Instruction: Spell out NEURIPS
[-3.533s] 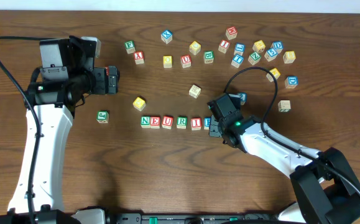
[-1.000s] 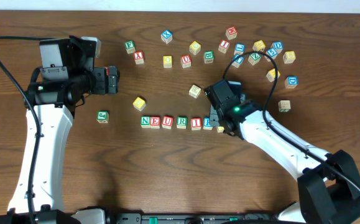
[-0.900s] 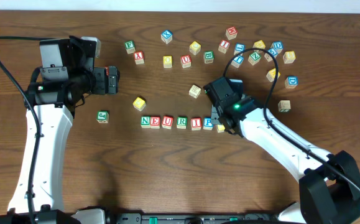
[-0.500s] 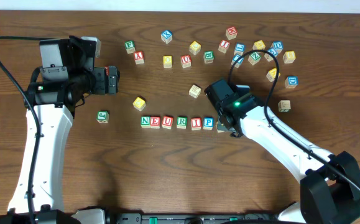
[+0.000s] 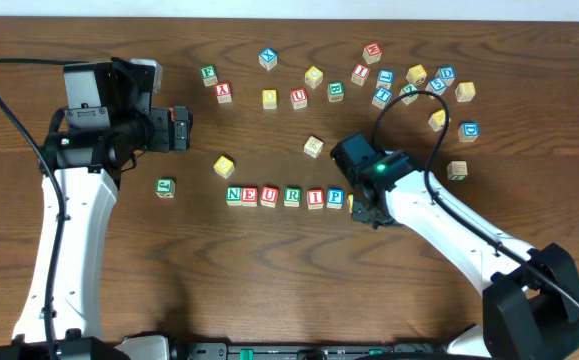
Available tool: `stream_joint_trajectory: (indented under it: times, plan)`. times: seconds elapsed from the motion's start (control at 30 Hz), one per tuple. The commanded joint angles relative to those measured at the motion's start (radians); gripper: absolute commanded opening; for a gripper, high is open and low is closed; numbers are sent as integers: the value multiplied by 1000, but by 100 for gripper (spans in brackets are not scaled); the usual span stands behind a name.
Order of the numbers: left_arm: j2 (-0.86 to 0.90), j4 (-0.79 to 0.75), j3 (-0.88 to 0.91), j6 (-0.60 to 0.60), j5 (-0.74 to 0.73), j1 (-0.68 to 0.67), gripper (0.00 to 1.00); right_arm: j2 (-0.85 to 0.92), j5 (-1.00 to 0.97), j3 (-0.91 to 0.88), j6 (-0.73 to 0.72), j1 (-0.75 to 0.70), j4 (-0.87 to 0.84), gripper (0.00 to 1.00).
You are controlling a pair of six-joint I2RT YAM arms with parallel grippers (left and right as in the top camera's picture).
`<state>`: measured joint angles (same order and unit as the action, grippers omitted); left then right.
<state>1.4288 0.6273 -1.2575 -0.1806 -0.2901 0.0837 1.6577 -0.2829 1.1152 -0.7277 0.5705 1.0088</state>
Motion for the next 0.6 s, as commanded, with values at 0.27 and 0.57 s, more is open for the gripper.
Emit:
stream_joint_trajectory:
  times: [0.27, 0.57]
  plan:
    - [-4, 1, -23, 2, -13, 3, 98, 9, 27, -30, -75, 107, -61, 30]
    - [-4, 0, -23, 2, -13, 3, 98, 9, 27, -138, -104, 118, -194, 30]
